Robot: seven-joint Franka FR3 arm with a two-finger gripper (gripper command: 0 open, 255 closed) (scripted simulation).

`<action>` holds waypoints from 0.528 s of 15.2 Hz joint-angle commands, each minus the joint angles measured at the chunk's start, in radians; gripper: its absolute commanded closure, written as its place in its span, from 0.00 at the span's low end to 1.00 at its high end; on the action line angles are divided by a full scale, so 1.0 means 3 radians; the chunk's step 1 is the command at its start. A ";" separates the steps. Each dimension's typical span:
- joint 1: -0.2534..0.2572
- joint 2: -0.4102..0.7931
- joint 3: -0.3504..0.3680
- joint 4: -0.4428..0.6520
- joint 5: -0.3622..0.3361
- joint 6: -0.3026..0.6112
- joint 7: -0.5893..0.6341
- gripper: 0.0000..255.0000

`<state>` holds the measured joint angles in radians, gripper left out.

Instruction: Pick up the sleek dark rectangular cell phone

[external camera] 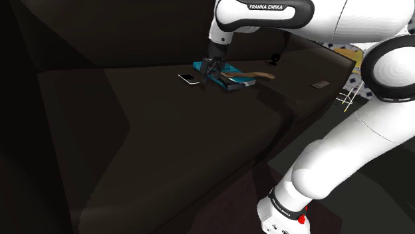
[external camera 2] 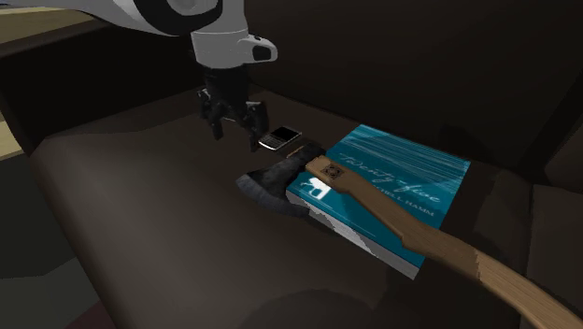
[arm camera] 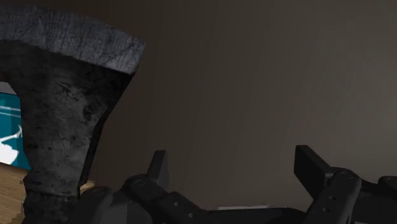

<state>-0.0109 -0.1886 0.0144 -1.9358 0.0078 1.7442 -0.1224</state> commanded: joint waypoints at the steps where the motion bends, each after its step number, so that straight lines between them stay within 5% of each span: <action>1: 0.0000 0.0253 0.0008 0.0247 -0.0025 0.0036 0.0016 0.00; 8: 0.0005 0.1150 0.0010 0.1226 -0.0116 0.0053 0.0051 0.00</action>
<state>-0.0092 0.1146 0.0181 -1.6184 -0.0230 1.7639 -0.1070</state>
